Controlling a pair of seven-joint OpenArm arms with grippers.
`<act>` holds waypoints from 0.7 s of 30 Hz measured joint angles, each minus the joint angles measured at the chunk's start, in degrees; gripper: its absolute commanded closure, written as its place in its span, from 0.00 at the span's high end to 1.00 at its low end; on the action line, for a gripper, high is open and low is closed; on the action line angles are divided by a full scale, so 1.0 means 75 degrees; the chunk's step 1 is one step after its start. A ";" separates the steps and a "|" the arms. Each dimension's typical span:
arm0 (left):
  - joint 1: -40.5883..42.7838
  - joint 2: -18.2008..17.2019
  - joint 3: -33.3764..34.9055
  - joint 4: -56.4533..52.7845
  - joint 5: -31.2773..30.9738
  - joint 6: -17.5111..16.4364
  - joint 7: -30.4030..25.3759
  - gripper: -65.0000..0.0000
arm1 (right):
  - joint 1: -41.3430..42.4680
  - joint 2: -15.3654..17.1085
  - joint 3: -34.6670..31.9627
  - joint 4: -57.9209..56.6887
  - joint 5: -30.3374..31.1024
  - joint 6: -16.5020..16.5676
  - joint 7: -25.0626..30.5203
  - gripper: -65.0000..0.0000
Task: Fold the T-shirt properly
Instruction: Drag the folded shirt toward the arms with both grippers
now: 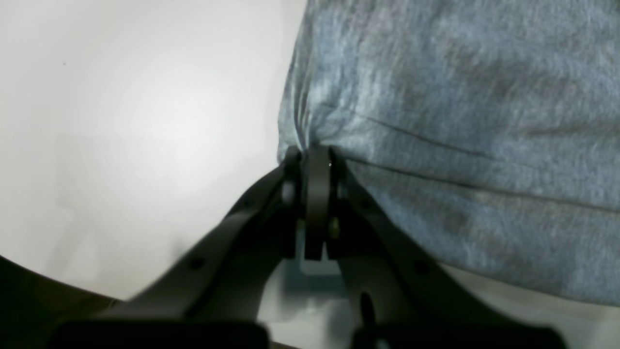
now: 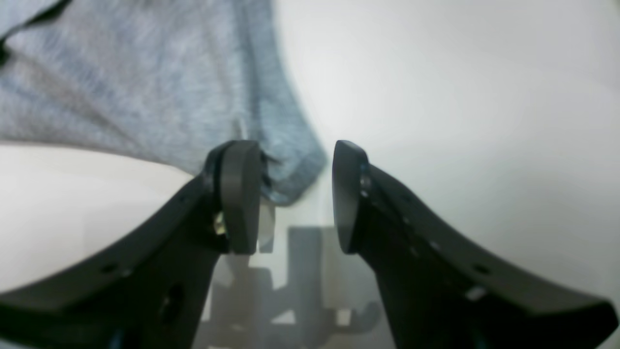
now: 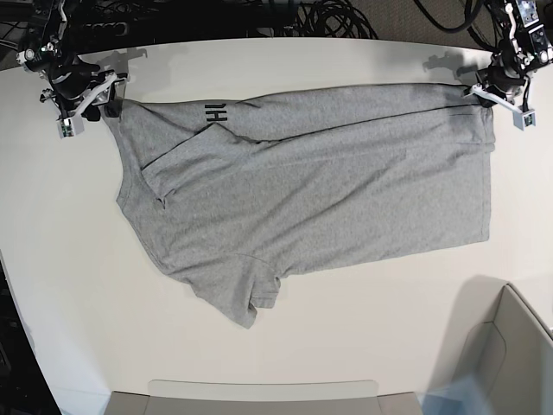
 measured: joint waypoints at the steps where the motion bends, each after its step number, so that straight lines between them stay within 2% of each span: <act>1: 0.0000 0.0015 0.0000 0.0000 0.0000 0.0000 0.0000 0.00 | 0.0070 0.0032 -0.0114 -0.0102 0.0009 0.0000 0.0067 0.39; 10: -0.0003 0.0009 0.0000 0.0000 0.0000 0.0000 0.0015 0.00 | 0.0644 0.0125 -0.0717 -0.1131 0.0204 0.0026 0.0691 0.37; 12: -0.0003 0.0012 0.0000 0.0003 -0.0003 0.0000 0.0003 0.00 | 0.0475 0.0122 -0.0746 -0.1084 0.0274 0.0029 0.0796 0.27; 15: -0.0003 0.0015 0.0000 0.0000 -0.0003 0.0000 0.0000 0.00 | 0.0070 0.0111 -0.0597 -0.0854 0.0428 0.0058 0.0752 0.00; 21: 0.0041 0.0015 0.0000 0.0006 -0.0006 0.0000 -0.0003 0.00 | -0.0682 0.0041 0.0149 -0.0376 0.0391 0.0119 0.0443 0.00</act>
